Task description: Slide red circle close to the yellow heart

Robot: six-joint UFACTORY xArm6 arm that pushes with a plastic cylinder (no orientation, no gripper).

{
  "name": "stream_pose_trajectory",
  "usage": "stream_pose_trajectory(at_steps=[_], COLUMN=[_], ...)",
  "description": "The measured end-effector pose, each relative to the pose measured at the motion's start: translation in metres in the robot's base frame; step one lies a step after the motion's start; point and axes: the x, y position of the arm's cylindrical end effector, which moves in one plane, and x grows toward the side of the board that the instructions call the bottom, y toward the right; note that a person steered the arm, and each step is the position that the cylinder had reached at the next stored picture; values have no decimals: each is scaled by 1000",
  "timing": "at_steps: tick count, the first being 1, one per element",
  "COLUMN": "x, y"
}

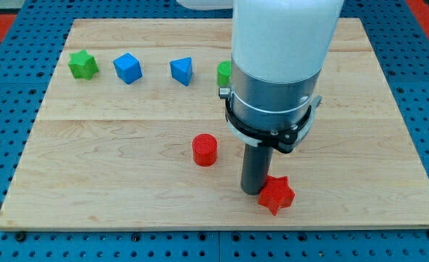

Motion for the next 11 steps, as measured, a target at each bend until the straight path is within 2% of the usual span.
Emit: stream_pose_trajectory(at_steps=[1,2,3,4,7,8,11], x=[-11,-31,-64,-64,-47,-47,-47], y=[-98,-157,-137,-87,-56,-20,21])
